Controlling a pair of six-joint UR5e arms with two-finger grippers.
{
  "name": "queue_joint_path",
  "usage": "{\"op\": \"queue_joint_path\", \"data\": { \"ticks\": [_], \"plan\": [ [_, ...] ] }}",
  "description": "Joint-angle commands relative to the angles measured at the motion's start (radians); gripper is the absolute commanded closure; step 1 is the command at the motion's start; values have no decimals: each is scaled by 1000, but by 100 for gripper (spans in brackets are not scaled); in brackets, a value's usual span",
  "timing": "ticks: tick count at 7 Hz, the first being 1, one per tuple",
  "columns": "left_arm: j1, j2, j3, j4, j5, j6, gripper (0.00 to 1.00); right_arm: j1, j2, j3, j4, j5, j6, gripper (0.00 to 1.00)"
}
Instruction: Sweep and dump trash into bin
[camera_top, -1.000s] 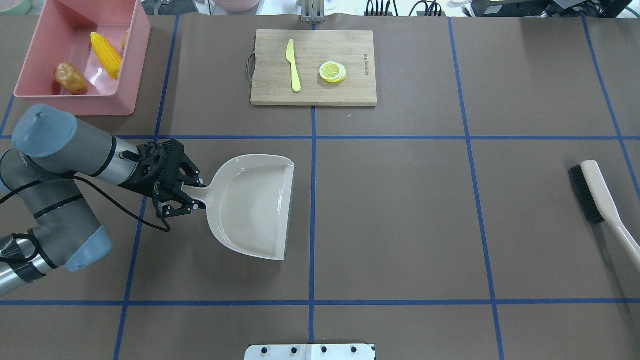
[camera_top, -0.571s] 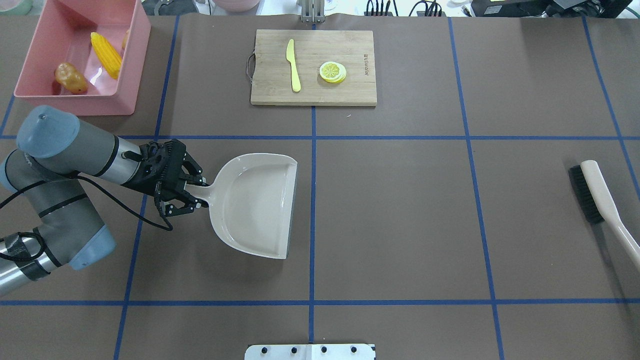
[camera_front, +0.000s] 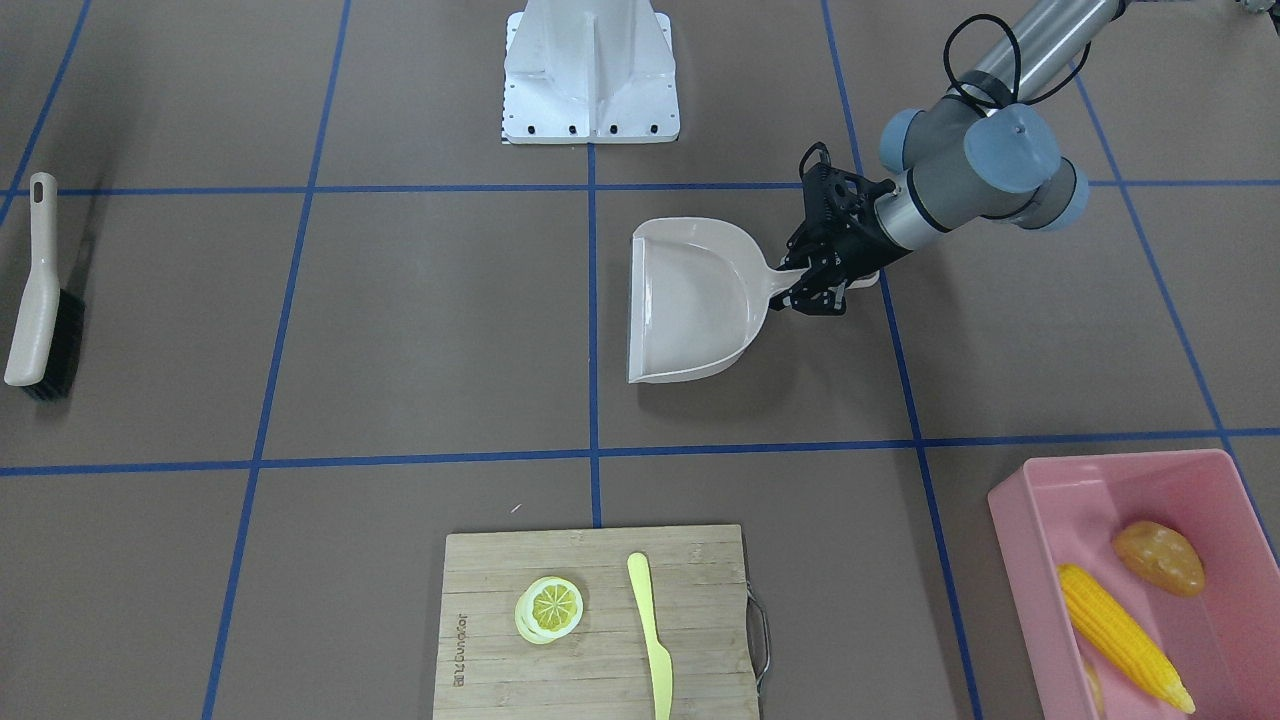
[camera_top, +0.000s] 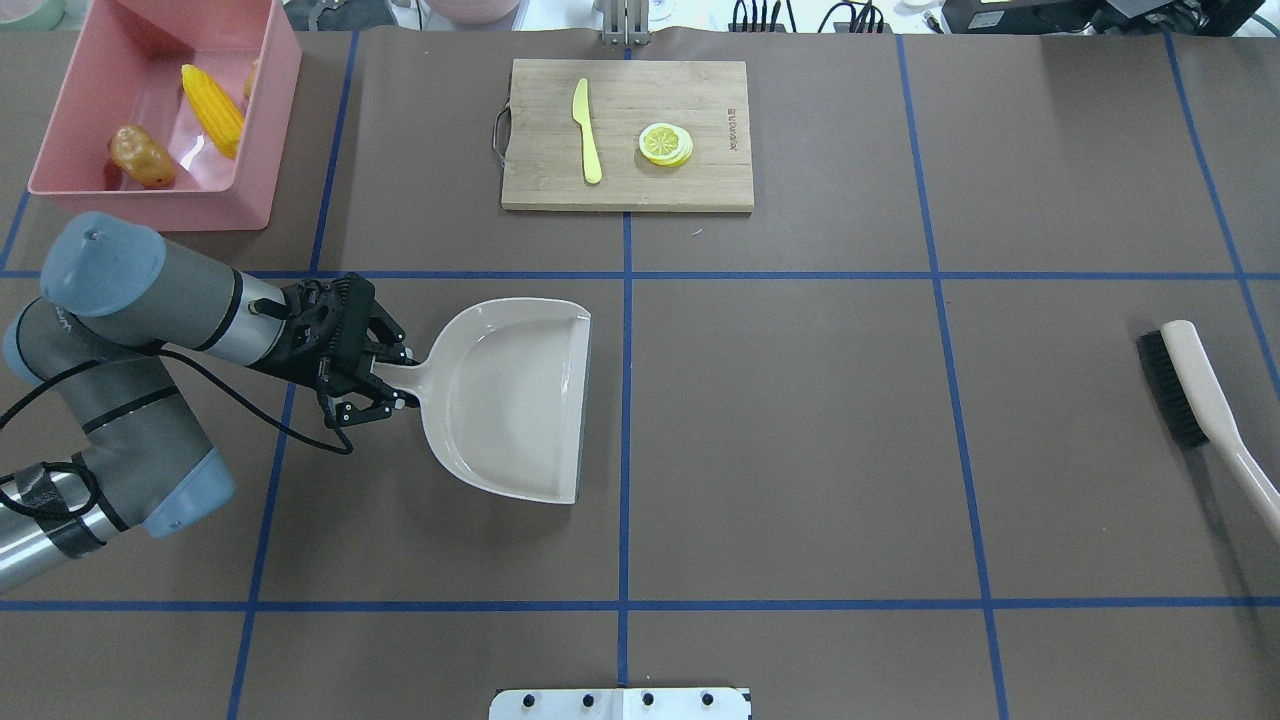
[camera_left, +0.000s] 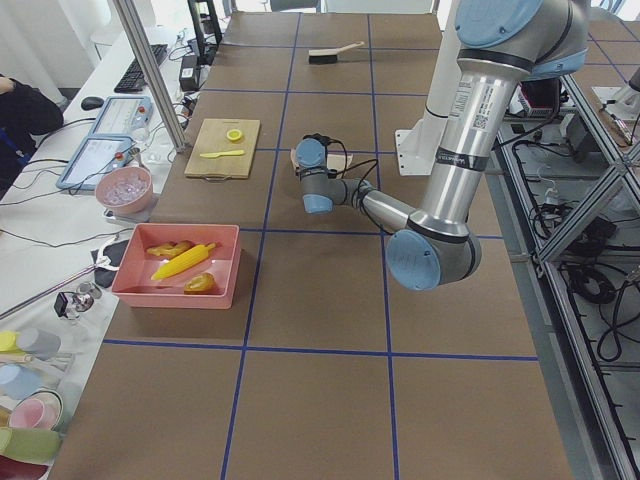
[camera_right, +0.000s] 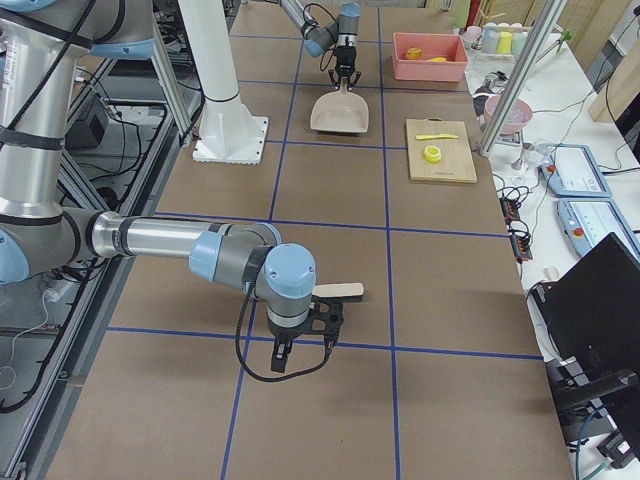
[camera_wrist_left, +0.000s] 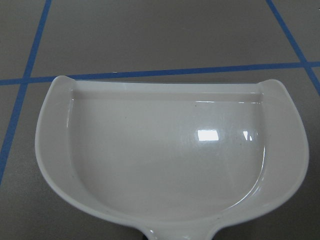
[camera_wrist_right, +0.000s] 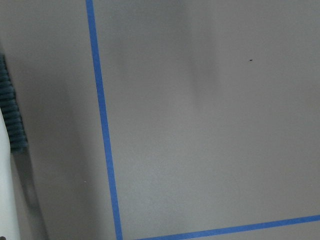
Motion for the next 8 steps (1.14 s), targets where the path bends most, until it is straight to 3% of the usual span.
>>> {"op": "queue_joint_path", "data": {
  "ticks": [1, 8],
  "plan": [
    [1, -7, -2, -3, 7, -71, 100, 0, 0, 0, 0, 0, 0, 0],
    [33, -15, 5, -10, 53, -67, 100, 0, 3, 0, 2, 0, 0, 0]
  ]
}}
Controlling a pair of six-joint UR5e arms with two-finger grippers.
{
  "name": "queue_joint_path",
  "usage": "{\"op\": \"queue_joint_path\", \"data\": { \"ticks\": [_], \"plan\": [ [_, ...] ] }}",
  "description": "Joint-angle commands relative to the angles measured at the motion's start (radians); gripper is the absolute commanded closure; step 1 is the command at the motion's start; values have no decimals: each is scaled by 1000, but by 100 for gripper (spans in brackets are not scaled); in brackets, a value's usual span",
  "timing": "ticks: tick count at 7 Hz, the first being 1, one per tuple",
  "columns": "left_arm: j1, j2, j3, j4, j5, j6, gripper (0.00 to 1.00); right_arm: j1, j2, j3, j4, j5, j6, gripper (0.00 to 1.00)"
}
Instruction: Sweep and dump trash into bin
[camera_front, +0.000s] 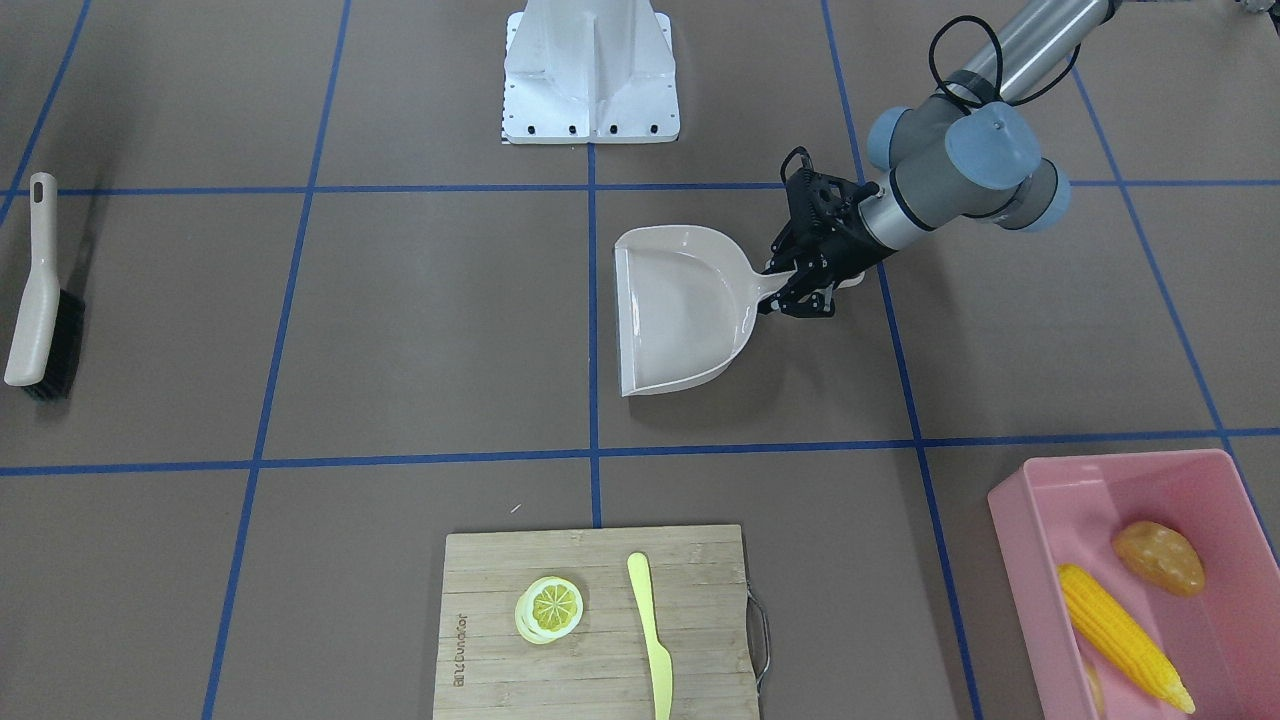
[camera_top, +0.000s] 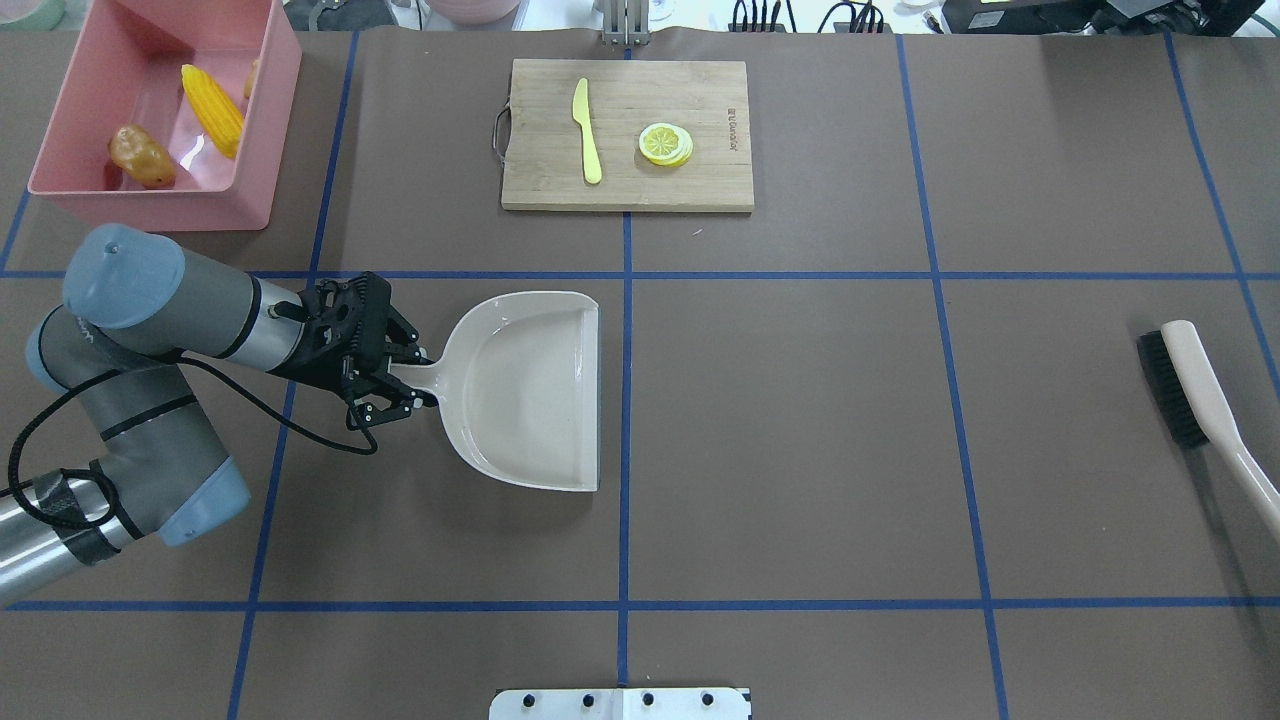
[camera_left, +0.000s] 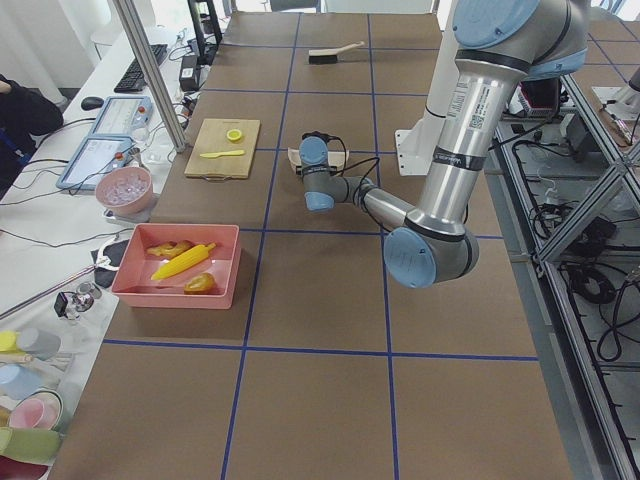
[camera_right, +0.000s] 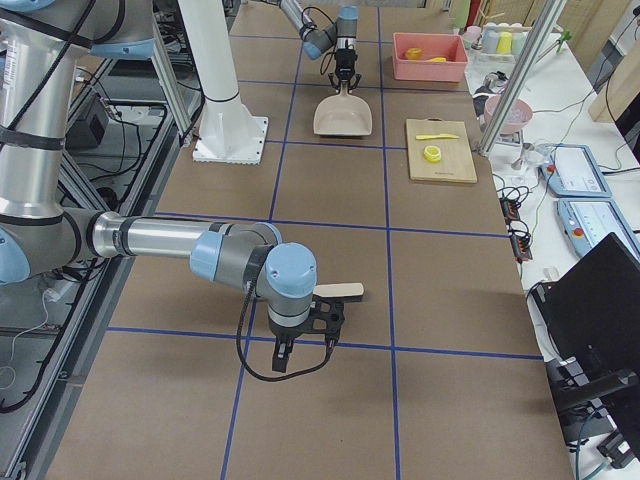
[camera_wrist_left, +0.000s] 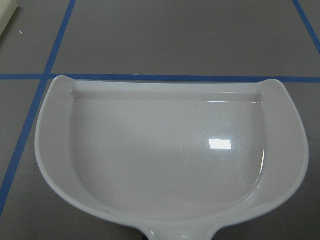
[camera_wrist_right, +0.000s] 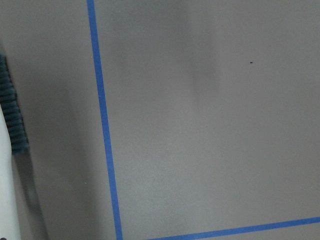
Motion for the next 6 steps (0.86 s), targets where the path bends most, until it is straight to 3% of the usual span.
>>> {"op": "queue_joint_path", "data": {
  "ticks": [1, 6],
  "plan": [
    [8, 0, 0, 0, 2, 8, 100, 0, -1, 0, -1, 0, 0, 0],
    [8, 7, 3, 1, 18, 36, 100, 0, -2, 0, -1, 0, -2, 0]
  ]
}}
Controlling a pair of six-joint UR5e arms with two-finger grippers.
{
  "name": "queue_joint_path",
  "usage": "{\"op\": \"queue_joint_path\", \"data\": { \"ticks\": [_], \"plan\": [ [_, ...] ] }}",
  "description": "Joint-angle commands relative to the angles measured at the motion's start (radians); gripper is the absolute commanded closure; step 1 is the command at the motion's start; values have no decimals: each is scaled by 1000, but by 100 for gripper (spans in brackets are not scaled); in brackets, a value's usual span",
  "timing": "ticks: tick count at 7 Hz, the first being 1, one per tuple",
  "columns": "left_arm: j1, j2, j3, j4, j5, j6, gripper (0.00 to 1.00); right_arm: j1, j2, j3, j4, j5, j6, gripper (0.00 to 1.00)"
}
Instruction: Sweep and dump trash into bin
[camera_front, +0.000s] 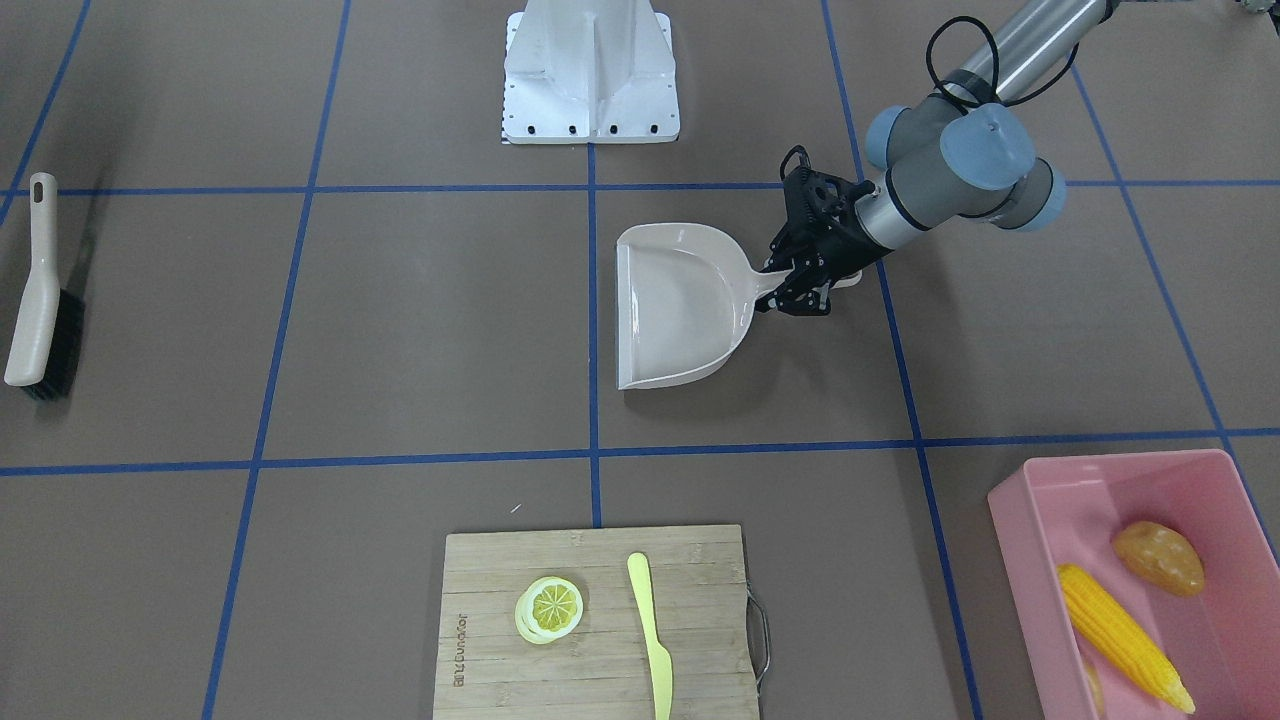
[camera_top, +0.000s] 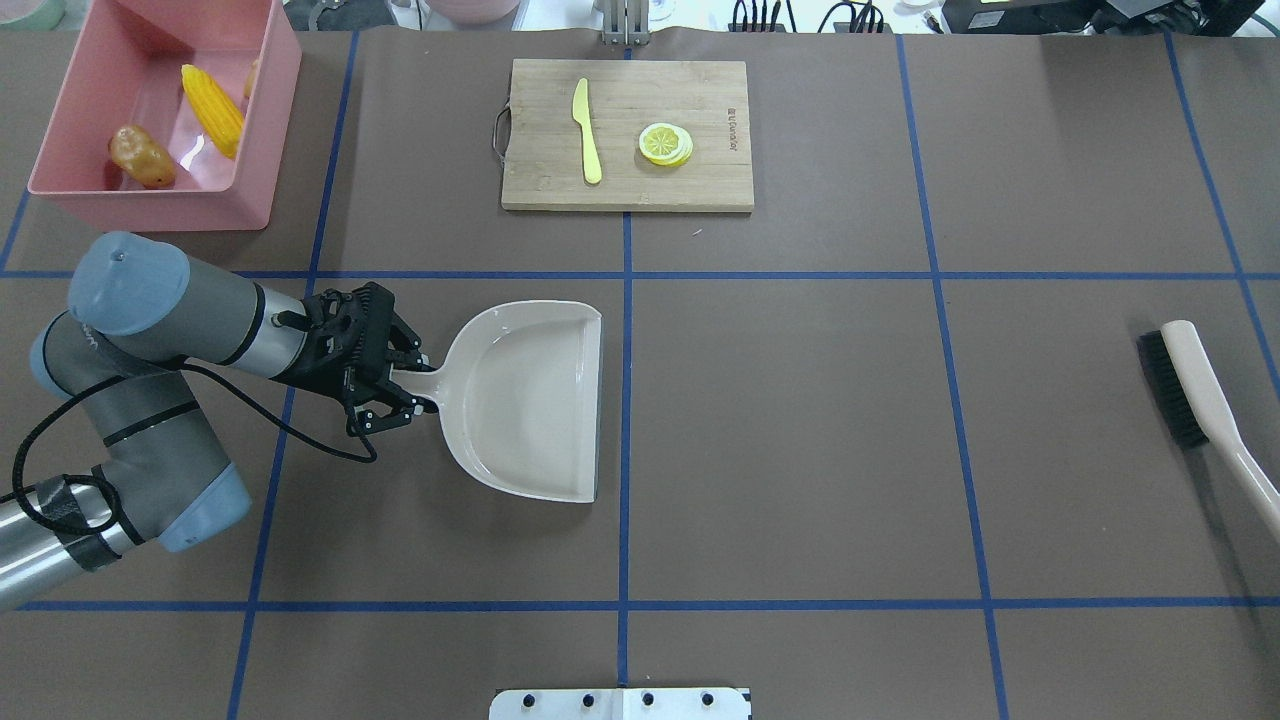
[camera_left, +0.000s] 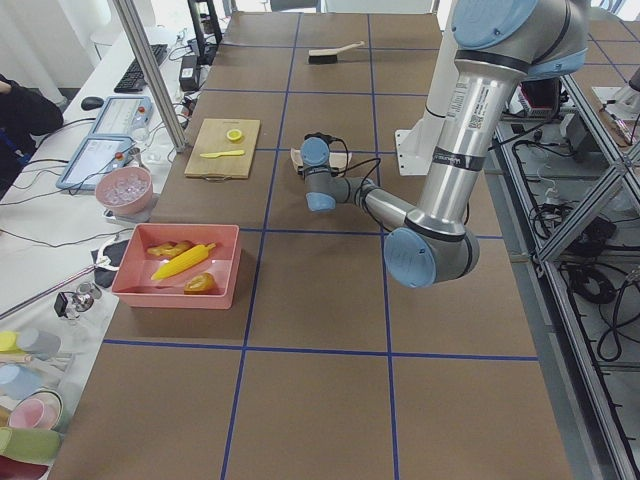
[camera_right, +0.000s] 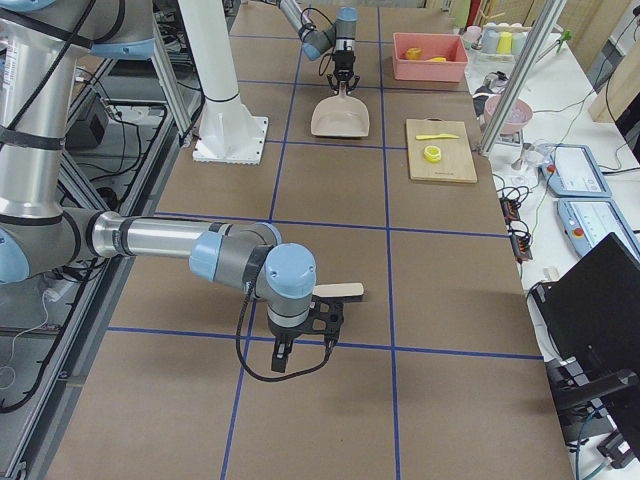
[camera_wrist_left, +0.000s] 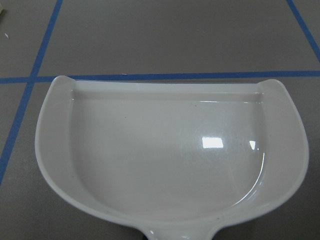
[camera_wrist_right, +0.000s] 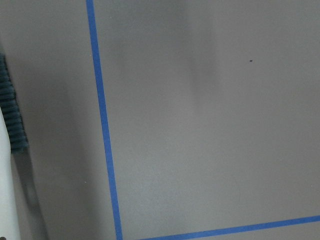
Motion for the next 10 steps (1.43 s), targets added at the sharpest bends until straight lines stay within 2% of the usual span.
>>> {"op": "queue_joint_path", "data": {
  "ticks": [1, 2, 3, 4, 6, 7, 10],
  "plan": [
    [0, 1, 7, 1, 12, 1, 100, 0, 0, 0, 0, 0, -1, 0],
    [0, -1, 7, 1, 12, -1, 88, 2, 2, 2, 0, 0, -1, 0],
    [0, -1, 7, 3, 12, -1, 66, 0, 0, 0, 0, 0, -1, 0],
    [0, -1, 7, 3, 12, -1, 47, 2, 0, 0, 0, 0, 1, 0],
    [2, -1, 5, 1, 12, 1, 21, 2, -1, 0, 0, 0, 1, 0],
    [0, 1, 2, 0, 11, 1, 3, 2, -1, 0, 0, -2, 1, 0],
    [-14, 18, -80, 9, -1, 1, 3, 2, -1, 0, 0, -2, 1, 0]
  ]
}}
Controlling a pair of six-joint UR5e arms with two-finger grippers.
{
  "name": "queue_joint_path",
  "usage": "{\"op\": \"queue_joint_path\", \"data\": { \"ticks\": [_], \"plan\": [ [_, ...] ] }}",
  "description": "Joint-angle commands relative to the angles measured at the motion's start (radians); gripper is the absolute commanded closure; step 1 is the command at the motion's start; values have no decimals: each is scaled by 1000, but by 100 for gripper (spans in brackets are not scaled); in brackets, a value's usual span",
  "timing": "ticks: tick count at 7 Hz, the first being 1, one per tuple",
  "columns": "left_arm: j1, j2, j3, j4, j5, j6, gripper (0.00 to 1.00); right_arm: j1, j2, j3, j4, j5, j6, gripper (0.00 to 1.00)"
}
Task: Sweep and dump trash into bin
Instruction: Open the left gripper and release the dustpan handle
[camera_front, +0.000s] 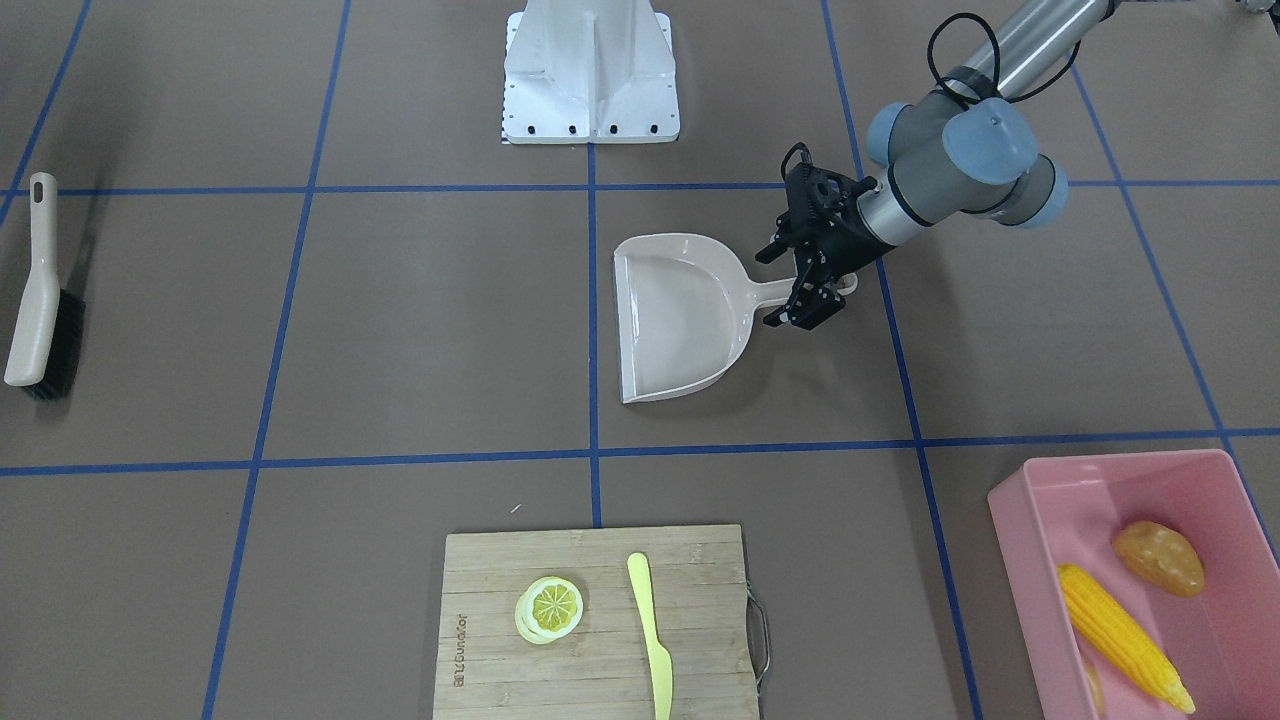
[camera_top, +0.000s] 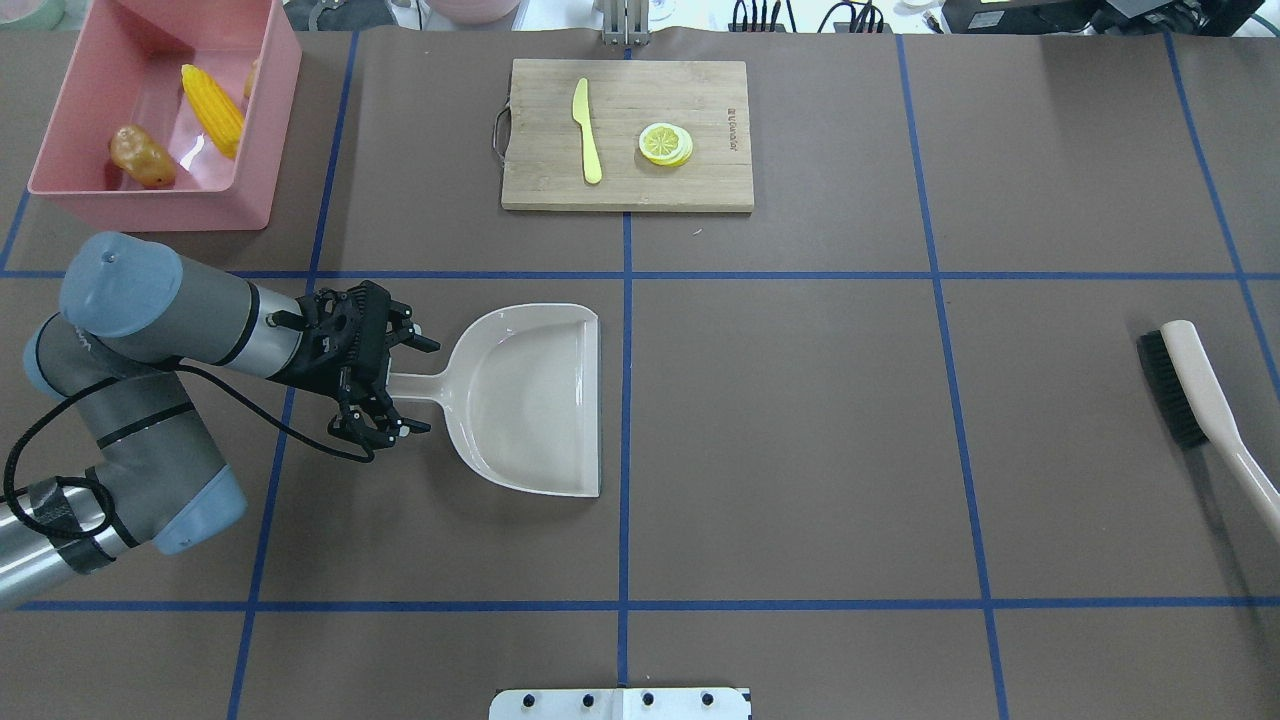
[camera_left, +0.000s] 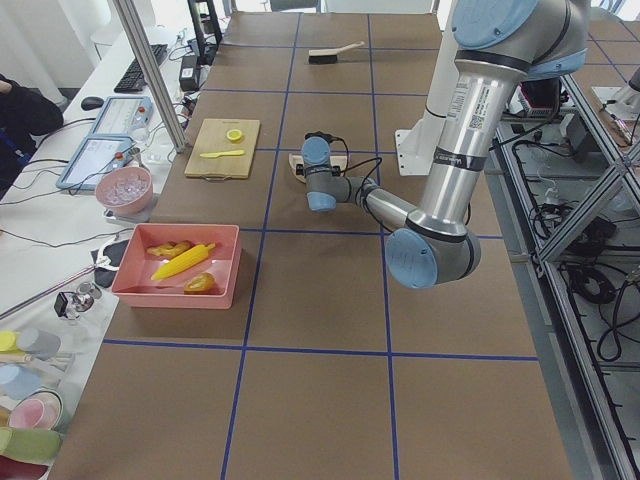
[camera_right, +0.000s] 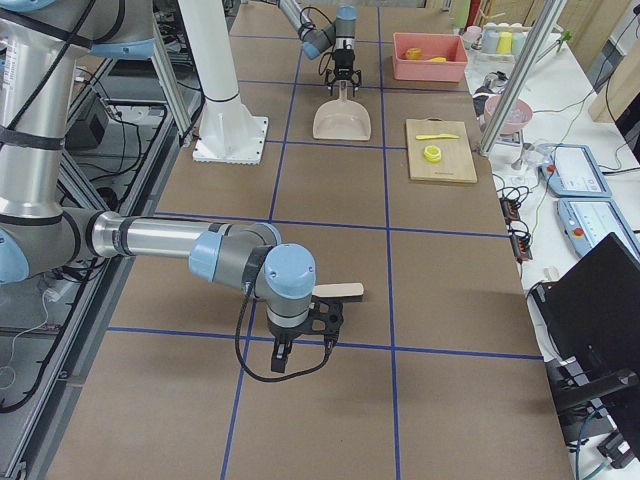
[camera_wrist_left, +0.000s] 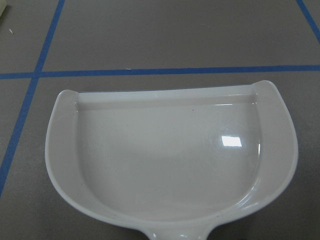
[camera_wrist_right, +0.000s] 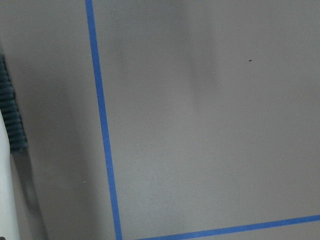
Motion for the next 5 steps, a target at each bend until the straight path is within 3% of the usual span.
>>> {"op": "queue_joint_path", "data": {
  "ticks": [1, 4, 5],
  "plan": [
    [-16, 65, -112, 14, -3, -2, 3, 0, -2, 0, 0, 1, 0, 0],
    [-137, 73, -143, 95, 7, -28, 2, 6, -3, 0, -2, 1, 0, 0],
    [-156, 53, -145, 123, 86, -65, 2, 11, -2, 0, -2, 1, 0, 0]
  ]
}}
